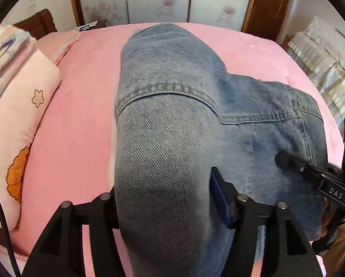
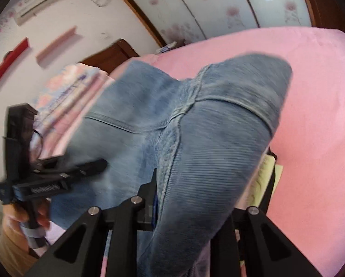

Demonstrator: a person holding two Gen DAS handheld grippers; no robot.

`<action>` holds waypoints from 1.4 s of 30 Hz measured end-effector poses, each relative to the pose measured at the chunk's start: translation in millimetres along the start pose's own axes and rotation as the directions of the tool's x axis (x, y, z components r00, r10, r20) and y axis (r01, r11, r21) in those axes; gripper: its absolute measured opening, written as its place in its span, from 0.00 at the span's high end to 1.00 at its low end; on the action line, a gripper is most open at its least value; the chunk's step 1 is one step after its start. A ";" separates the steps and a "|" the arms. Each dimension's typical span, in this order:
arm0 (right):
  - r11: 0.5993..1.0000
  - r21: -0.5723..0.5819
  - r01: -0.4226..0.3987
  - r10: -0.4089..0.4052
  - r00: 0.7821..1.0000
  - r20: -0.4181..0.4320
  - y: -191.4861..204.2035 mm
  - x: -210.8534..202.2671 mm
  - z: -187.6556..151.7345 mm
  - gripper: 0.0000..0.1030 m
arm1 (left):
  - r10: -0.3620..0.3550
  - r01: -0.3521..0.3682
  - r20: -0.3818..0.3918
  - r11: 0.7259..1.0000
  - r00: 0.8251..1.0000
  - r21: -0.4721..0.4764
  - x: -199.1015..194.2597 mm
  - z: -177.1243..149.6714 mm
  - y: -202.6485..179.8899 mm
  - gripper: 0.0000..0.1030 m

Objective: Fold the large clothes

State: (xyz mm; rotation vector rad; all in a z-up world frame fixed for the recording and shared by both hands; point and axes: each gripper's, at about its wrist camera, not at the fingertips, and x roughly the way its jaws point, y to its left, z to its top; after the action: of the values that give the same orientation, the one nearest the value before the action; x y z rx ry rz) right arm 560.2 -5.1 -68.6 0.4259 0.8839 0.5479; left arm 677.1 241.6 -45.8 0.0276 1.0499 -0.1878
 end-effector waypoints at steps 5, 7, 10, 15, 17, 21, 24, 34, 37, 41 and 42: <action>0.999 -0.006 -0.050 0.050 0.999 0.007 -12.7 4.3 -5.7 0.72 | -0.027 0.029 0.041 0.999 0.999 -0.044 8.1 -8.9 22.6 0.16; 0.999 -0.041 -0.012 0.012 1.000 0.001 -11.1 -4.6 -9.8 0.70 | -0.022 0.024 0.057 0.999 0.998 -0.041 9.6 -11.5 26.8 0.14; 0.992 -0.088 0.087 -0.087 0.996 0.000 1.9 -12.9 -7.8 0.64 | 0.044 -0.040 0.091 0.998 0.995 -0.040 -2.4 -17.9 24.8 0.07; 0.935 -0.210 0.284 -0.280 0.959 0.051 28.1 -52.0 -22.4 0.54 | 0.119 -0.111 0.132 0.991 0.984 -0.070 -30.5 -24.8 18.2 0.06; 0.937 -0.191 0.291 -0.287 0.957 0.049 29.5 -77.2 -29.9 0.54 | 0.105 -0.096 0.130 0.993 0.986 -0.071 -49.6 -28.9 9.4 0.06; 0.955 -0.118 0.271 -0.271 0.962 0.022 38.5 -121.3 -41.7 0.54 | 0.096 -0.091 0.168 0.995 0.981 -0.036 -100.2 -46.9 -17.0 0.06; 0.957 -0.094 0.276 -0.277 0.961 0.006 50.3 -165.4 -58.2 0.54 | 0.087 -0.087 0.209 0.996 0.974 -0.006 -152.6 -71.9 -47.5 0.06; 0.937 -0.068 0.342 -0.340 0.940 0.042 103.0 -298.8 -100.1 0.54 | 0.105 -0.092 0.259 0.994 0.960 -0.064 -301.5 -150.8 -120.3 0.06; 0.928 -0.079 0.363 -0.359 0.931 0.062 117.9 -339.3 -119.0 0.54 | 0.094 -0.086 0.257 0.995 0.962 -0.042 -334.1 -182.5 -145.3 0.06; 0.917 -0.101 0.386 -0.379 0.922 0.080 132.8 -378.7 -146.5 0.54 | 0.137 -0.146 0.259 0.989 0.956 0.016 -367.6 -227.9 -182.7 0.06; 0.917 -0.109 0.383 -0.376 0.923 0.081 136.6 -388.5 -154.8 0.54 | 0.134 -0.147 0.259 0.989 0.957 0.030 -373.6 -237.6 -190.4 0.06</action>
State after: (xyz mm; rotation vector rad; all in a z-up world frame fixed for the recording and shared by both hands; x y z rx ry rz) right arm 197.6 -115.5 154.8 0.1485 0.8444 0.2270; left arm 260.6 133.7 171.2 0.1191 0.7817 -0.0848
